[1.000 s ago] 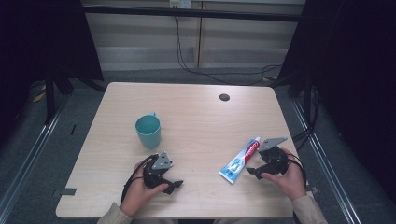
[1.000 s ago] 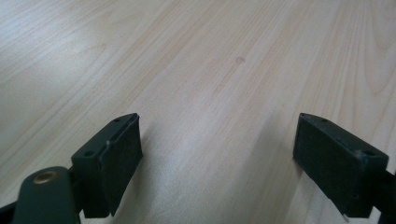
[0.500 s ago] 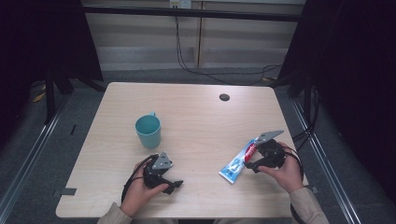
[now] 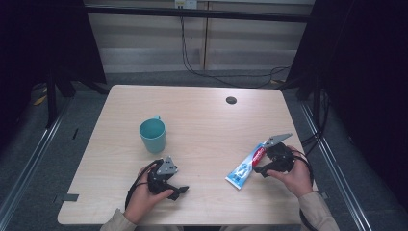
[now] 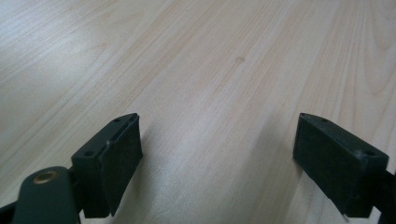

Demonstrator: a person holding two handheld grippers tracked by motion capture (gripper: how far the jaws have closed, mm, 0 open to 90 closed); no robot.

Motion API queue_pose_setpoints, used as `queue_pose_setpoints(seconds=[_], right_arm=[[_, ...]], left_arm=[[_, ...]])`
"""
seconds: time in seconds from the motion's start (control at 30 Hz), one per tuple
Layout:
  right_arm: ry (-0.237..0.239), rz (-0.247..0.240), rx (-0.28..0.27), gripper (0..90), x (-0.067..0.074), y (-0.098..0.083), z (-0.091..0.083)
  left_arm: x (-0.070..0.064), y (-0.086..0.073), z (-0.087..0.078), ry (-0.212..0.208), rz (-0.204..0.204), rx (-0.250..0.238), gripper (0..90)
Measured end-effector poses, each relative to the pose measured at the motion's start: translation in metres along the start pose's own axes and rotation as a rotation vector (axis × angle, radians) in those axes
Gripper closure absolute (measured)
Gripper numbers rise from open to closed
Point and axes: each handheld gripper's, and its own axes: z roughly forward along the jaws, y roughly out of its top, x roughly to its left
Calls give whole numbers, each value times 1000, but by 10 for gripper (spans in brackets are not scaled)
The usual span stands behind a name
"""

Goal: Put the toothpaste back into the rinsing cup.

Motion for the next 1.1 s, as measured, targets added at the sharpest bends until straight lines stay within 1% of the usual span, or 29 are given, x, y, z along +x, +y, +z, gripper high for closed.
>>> queue_pose_setpoints(seconds=[0.07,0.13,0.2,0.3,0.33,0.43,0.47,0.5,0.53,0.57,0.6,0.63,0.7,0.87,1.03,1.1], right_arm=[[1,0,4,170,-1,-2,0],[-6,-13,23,185,-1,-3,1],[-9,-12,26,187,-1,-4,2],[-6,-33,7,199,3,-3,4],[-1,-47,6,204,4,-2,5],[0,-65,14,210,7,-1,6],[9,-74,15,231,10,1,8],[9,-74,15,231,10,1,8],[35,-85,28,261,13,2,9],[35,-85,28,261,13,2,9],[48,-97,34,277,15,3,10],[50,-107,36,289,15,3,10],[58,-108,39,296,16,3,9],[48,-119,29,331,17,2,9],[30,-120,17,330,19,2,10],[34,-116,15,331,19,2,10]], left_arm=[[0,0,0,0,-1,0,151],[0,0,0,0,-1,0,151],[0,0,0,0,-1,0,151],[0,0,0,0,0,0,151],[0,0,0,0,-1,0,151],[0,0,0,0,0,0,151],[0,0,0,1,-1,0,151],[0,0,0,0,0,0,151],[0,0,0,0,0,0,151],[0,0,0,0,0,0,151],[0,0,0,0,0,0,151],[0,0,0,0,0,0,151],[0,0,0,0,-1,0,151],[0,0,0,0,-1,0,151],[0,0,0,0,0,0,151],[0,0,0,1,-1,0,151]])
